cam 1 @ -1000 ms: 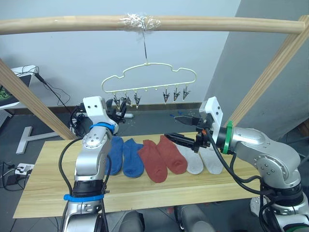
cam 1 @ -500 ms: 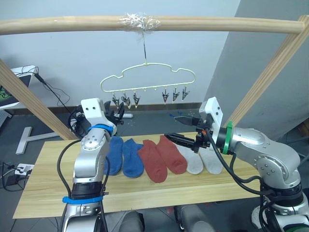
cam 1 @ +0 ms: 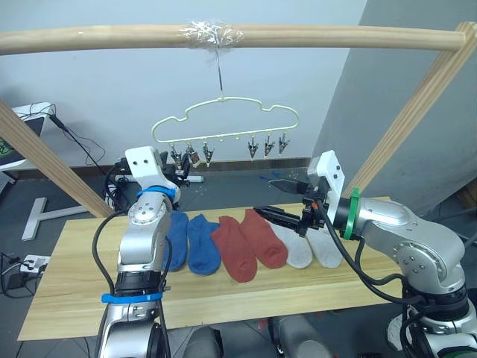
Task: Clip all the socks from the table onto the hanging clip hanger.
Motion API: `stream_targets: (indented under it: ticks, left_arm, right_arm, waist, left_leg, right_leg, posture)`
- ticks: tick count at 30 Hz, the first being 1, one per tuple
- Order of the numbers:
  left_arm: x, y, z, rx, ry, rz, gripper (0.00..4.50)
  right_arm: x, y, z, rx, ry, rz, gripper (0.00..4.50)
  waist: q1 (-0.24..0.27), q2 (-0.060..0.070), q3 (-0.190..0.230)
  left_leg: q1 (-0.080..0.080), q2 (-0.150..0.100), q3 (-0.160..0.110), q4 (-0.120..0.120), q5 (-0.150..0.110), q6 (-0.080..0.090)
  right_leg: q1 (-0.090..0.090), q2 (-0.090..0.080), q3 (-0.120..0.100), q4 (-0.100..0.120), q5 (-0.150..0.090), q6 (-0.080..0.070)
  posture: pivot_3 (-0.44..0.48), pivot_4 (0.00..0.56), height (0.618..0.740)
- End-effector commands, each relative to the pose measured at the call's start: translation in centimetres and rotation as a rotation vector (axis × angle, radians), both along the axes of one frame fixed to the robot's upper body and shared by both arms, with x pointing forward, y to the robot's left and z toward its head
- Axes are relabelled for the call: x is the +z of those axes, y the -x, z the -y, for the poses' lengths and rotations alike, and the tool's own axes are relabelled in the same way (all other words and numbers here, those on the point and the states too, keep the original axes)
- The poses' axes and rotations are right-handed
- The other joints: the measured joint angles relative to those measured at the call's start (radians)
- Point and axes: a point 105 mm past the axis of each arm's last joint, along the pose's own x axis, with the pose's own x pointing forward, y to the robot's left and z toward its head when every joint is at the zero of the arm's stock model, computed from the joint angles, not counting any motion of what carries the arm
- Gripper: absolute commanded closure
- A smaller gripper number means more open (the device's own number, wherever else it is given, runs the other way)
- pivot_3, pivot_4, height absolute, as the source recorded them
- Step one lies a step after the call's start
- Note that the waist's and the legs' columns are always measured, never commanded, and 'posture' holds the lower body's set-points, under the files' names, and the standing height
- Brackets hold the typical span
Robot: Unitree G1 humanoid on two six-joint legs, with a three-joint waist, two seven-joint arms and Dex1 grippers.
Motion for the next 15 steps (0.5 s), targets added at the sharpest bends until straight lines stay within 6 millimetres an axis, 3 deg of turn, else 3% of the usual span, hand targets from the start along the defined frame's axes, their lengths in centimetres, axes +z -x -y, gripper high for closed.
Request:
stream_targets:
  ticks: [1,13,15]
  left_arm:
    - [1.89,-0.18,0.01,0.01,-0.001,0.069,2.0]
    - [1.97,-0.51,0.18,0.009,0.017,0.058,2.0]
    - [1.83,-0.55,0.16,0.012,0.021,0.05,2.36]
  right_arm:
    - [0.63,0.82,-0.4,0.027,-0.014,0.028,0.52]
    - [0.53,0.9,-0.53,0.024,-0.019,0.024,0.52]
    - [0.53,0.88,-0.54,0.022,-0.019,0.024,0.52]
  waist:
    - [0.0,0.0,0.0]
    - [-0.001,0.0,0.0]
    - [-0.001,0.0,0.0]
  left_leg:
    - [0.0,0.0,0.0,0.0,0.0,0.0]
    - [0.0,0.0,0.0,0.0,0.0,0.0]
    - [0.0,0.0,0.0,0.0,0.0,0.0]
  right_leg:
    - [0.0,0.0,0.0,0.0,0.0,0.0]
    - [0.0,0.0,0.0,0.0,0.0,0.0]
    - [0.0,0.0,0.0,0.0,0.0,0.0]
  posture:
    - [-0.283,0.175,0.74]
    - [-0.288,0.176,0.74]
    - [-0.289,0.176,0.74]
